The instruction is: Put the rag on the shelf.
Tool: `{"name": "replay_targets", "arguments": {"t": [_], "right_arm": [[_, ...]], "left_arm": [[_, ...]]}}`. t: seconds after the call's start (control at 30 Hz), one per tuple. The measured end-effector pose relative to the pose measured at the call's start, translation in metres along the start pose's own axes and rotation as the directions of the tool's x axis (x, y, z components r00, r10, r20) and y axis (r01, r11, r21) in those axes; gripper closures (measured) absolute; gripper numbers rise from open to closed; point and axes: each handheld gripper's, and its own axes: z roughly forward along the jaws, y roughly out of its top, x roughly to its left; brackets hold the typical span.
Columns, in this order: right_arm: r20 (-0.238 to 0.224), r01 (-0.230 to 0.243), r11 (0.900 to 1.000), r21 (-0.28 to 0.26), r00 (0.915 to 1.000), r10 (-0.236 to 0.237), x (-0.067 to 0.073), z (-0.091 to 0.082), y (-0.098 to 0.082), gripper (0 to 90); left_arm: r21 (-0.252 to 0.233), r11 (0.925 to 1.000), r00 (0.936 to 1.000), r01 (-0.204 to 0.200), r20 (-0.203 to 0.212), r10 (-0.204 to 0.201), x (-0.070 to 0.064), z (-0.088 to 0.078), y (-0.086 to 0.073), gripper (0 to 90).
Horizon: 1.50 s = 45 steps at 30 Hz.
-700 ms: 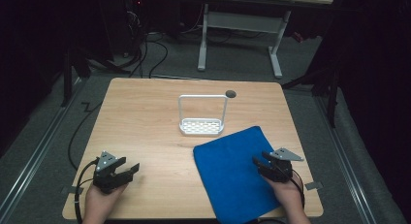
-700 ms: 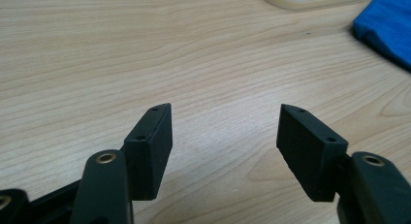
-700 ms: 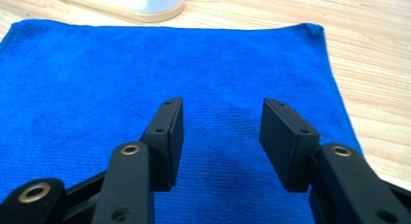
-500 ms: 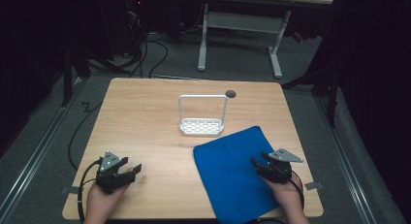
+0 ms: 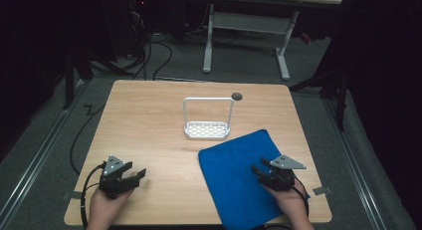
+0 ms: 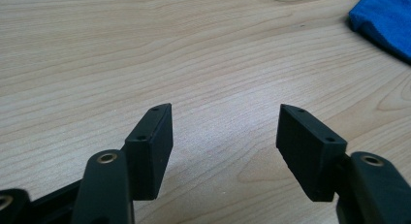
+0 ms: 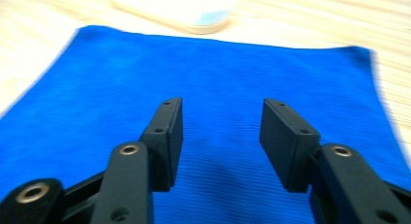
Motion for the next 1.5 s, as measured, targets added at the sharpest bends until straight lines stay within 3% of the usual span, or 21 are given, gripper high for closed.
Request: {"name": "replay_targets", "arguments": {"t": [0.13, 0.3, 0.33, 0.43, 0.6, 0.83, 0.9, 0.97, 1.1, 1.13, 1.17, 1.23, 1.3, 1.4, 1.5], "right_arm": [[-0.076, 0.030, 0.999, 0.028, 0.9967, -0.028, 0.019, 0.006, 0.003, 59.4], [-0.157, 0.113, 0.992, 0.064, 0.9823, -0.102, 0.048, 0.014, 0.004, 72.0], [-0.157, 0.113, 0.992, 0.064, 0.9823, -0.102, 0.048, 0.014, 0.004, 72.0], [-0.202, 0.197, 0.975, 0.101, 0.9639, -0.173, 0.066, 0.019, 0.004, 88.6], [-0.246, 0.276, 0.946, 0.173, 0.9417, -0.230, 0.082, 0.029, 0.001, 90.0], [-0.310, 0.304, 0.939, 0.161, 0.9189, -0.244, 0.107, 0.048, 0.011, 90.0], [-0.329, 0.323, 0.934, 0.154, 0.9078, -0.260, 0.119, 0.058, 0.017, 90.0], [-0.345, 0.362, 0.922, 0.138, 0.8902, -0.298, 0.135, 0.068, 0.023, 90.0], [-0.371, 0.394, 0.913, 0.103, 0.8674, -0.332, 0.147, 0.070, 0.029, 90.0], [-0.360, 0.392, 0.915, 0.094, 0.8704, -0.336, 0.146, 0.066, 0.031, 90.0], [-0.349, 0.375, 0.923, 0.085, 0.8788, -0.325, 0.141, 0.061, 0.032, 90.0], [-0.322, 0.330, 0.941, 0.069, 0.9004, -0.292, 0.126, 0.052, 0.032, 90.0], [-0.280, 0.294, 0.954, 0.067, 0.9228, -0.265, 0.109, 0.045, 0.030, 90.0], [-0.225, 0.236, 0.969, 0.070, 0.9504, -0.215, 0.083, 0.034, 0.023, 90.0], [-0.183, 0.198, 0.978, 0.071, 0.9661, -0.182, 0.066, 0.024, 0.017, 89.8]], "left_arm": [[0.000, 1.0000, 1.0000, 0.007, 0.000, -0.007, 0.000, 0.000, 0.000, 38.9], [0.001, 0.9997, 0.9996, 0.026, 0.006, -0.026, 0.002, 0.000, 0.001, 38.8], [0.001, 0.9997, 0.9996, 0.026, 0.006, -0.026, 0.002, 0.000, 0.001, 38.9], [-0.001, 0.9996, 0.9995, 0.029, 0.014, -0.029, 0.003, -0.001, 0.001, 39.5], [-0.006, 0.9996, 0.9995, 0.028, 0.014, -0.028, 0.003, -0.002, 0.002, 40.2], [0.001, 0.9997, 0.9995, 0.024, 0.021, -0.024, -0.001, -0.004, -0.001, 40.2], [0.002, 0.9998, 0.9993, 0.021, 0.030, -0.021, -0.004, -0.006, -0.002, 40.6], [-0.001, 0.9998, 0.9988, 0.022, 0.044, -0.022, -0.009, -0.007, -0.002, 41.4], [0.013, 0.9998, 0.9967, -0.013, 0.081, 0.012, -0.027, -0.004, -0.001, 45.2], [0.021, 0.9993, 0.9961, -0.032, 0.083, 0.030, -0.034, -0.002, -0.001, 48.9], [0.027, 0.9984, 0.9944, -0.049, 0.095, 0.046, -0.040, 0.000, 0.000, 52.7], [0.042, 0.9964, 0.9893, -0.073, 0.129, 0.067, -0.054, 0.006, 0.003, 57.8], [0.049, 0.9944, 0.9791, -0.094, 0.185, 0.083, -0.069, 0.012, 0.007, 64.7], [0.064, 0.9863, 0.9599, -0.152, 0.248, 0.131, -0.094, 0.021, 0.013, 71.6], [0.072, 0.9799, 0.9307, -0.186, 0.333, 0.152, -0.116, 0.028, 0.016, 76.0]]}}
